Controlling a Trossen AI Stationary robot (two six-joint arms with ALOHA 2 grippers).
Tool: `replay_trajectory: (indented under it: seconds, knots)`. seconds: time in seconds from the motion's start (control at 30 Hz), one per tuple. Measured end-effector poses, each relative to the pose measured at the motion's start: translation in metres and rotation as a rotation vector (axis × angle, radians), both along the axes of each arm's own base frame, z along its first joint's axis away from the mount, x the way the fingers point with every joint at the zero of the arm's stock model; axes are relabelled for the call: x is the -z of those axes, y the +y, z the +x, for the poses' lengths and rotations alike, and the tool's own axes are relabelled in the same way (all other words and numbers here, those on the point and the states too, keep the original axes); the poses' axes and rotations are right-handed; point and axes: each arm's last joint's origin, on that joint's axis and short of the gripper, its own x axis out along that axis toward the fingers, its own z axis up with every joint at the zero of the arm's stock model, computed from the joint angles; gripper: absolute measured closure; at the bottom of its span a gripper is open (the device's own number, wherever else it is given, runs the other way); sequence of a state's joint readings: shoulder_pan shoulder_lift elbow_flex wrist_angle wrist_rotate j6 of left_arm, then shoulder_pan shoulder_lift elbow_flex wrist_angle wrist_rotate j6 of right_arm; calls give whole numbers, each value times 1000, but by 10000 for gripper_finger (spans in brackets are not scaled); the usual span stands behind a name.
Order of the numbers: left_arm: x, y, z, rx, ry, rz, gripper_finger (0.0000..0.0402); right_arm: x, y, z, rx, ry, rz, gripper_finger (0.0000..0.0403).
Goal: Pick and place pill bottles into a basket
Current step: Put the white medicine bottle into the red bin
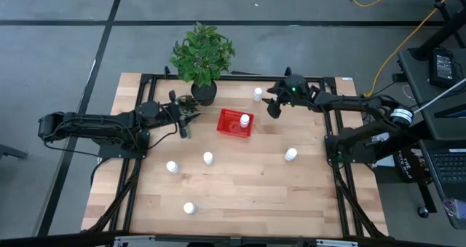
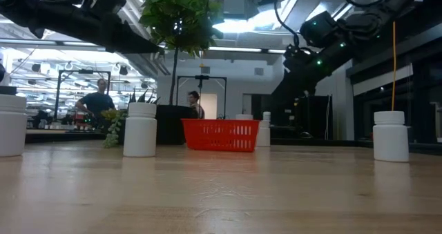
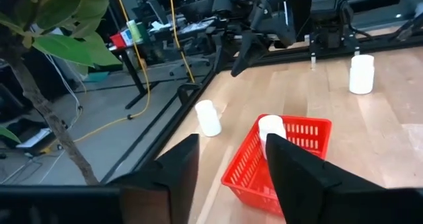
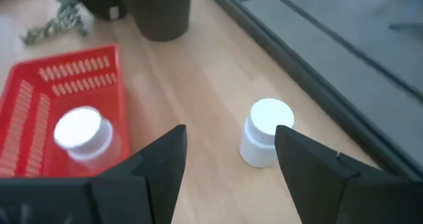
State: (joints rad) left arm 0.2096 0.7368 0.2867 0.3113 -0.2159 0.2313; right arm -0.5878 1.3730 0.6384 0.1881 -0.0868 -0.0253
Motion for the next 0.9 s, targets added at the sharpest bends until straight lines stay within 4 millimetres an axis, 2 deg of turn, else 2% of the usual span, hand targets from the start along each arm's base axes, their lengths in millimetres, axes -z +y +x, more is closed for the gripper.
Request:
replay_trajectory:
  seconds: [0.23, 0.53, 0.9]
  knots:
    - [0, 0, 0, 0, -1, 0, 225, 0, -16, 14, -5, 55, -5, 170]
    - [0, 0, 0, 0, -1, 0, 225, 32, -23, 22, 3, 189, 5, 170]
    - [-1, 0, 0, -1, -8, -1, 226, 37, -29, 29, 11, 149, -57, 170]
